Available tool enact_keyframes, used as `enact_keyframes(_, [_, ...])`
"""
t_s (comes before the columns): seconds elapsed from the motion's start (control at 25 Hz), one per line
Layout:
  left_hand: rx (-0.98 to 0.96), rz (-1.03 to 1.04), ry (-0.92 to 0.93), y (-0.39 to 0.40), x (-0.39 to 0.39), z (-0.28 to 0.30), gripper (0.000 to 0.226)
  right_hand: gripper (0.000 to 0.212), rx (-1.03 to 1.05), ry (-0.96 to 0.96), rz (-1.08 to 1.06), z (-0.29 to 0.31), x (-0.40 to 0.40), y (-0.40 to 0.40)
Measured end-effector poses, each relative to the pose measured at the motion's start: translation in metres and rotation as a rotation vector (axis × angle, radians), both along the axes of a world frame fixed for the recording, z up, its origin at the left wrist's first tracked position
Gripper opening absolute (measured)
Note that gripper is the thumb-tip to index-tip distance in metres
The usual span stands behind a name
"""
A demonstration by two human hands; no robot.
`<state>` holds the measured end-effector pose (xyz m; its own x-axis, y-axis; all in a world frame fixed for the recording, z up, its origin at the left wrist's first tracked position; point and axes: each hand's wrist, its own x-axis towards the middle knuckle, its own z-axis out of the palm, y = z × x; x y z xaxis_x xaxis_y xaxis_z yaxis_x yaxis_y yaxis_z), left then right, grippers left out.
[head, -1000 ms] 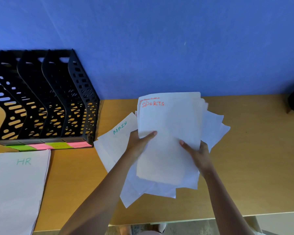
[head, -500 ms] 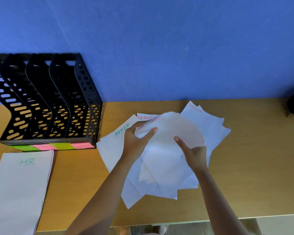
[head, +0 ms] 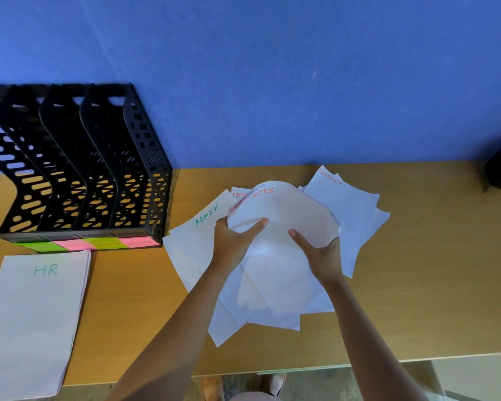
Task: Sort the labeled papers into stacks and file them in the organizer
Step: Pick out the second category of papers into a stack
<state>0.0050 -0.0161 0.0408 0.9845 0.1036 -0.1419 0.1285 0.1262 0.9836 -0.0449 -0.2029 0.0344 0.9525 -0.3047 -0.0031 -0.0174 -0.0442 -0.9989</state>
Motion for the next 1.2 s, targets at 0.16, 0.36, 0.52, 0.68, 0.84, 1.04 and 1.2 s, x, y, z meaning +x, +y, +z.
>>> enact_keyframes(0.16, [-0.023, -0.063, 0.065, 0.005, -0.01, -0.012, 0.042, 0.046, 0.004, 0.08, -0.006, -0.012, -0.01, -0.001])
enact_keyframes(0.36, [0.027, -0.05, 0.125, 0.024, -0.011, -0.012, 0.03, 0.024, -0.035, 0.154, 0.07, -0.008, -0.004, 0.004])
enact_keyframes(0.52, [0.05, -0.033, 0.133, 0.061, -0.011, -0.012, 0.03, 0.036, -0.059, 0.235, 0.192, -0.009, 0.005, 0.026])
enact_keyframes(0.68, [0.025, 0.0, 0.215, 0.102, -0.025, -0.022, 0.03, 0.032, -0.068, 0.228, 0.264, -0.015, 0.005, 0.059])
enact_keyframes(0.84, [0.127, 0.093, 0.293, 0.162, -0.053, -0.041, 0.021, 0.026, -0.065, 0.181, 0.367, -0.031, -0.001, 0.1])
enact_keyframes(1.04, [0.126, 0.231, 0.347, 0.23, -0.094, -0.063, 0.022, 0.027, -0.194, 0.146, 0.291, -0.067, -0.006, 0.14])
enact_keyframes(1.2, [0.225, 0.212, 0.404, 0.269, -0.1, -0.067, 0.026, 0.026, -0.541, 0.146, 0.506, -0.079, -0.007, 0.172])
